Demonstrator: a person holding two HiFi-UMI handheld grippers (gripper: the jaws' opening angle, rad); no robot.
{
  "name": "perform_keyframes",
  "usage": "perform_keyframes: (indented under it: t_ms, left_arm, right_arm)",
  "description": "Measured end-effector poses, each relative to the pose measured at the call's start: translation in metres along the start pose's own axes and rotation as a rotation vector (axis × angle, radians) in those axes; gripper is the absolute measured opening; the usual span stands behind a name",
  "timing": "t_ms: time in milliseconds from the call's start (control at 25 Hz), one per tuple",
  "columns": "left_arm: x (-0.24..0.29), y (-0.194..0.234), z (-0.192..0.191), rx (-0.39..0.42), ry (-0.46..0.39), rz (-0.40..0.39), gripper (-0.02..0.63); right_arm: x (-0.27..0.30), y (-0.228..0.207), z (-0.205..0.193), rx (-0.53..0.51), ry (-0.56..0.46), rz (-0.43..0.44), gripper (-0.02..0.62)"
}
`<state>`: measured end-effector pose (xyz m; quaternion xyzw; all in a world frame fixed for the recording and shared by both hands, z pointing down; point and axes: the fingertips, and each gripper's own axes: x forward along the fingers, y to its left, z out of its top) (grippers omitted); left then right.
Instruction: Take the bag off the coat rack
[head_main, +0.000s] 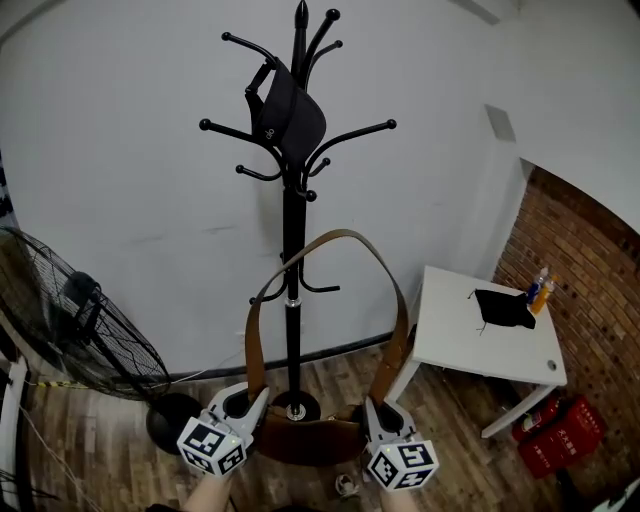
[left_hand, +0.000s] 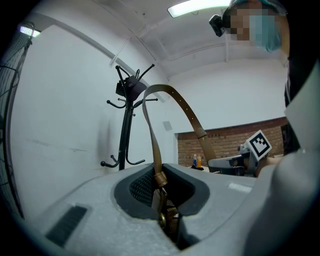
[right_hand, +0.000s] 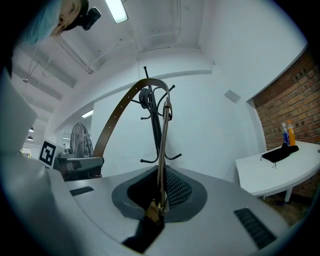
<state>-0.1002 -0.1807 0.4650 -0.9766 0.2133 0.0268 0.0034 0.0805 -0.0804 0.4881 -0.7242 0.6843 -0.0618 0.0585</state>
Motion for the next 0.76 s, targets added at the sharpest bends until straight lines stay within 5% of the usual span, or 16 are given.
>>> perform_keyframes:
  t_ms: [760]
  left_arm:
    - [-0.006, -0.003, -0.014, -0.036, 0.017, 0.014, 0.029]
  right_arm:
    - [-0.005, -0.002, -0.012, 0.006, 0.020, -0.007, 0.028]
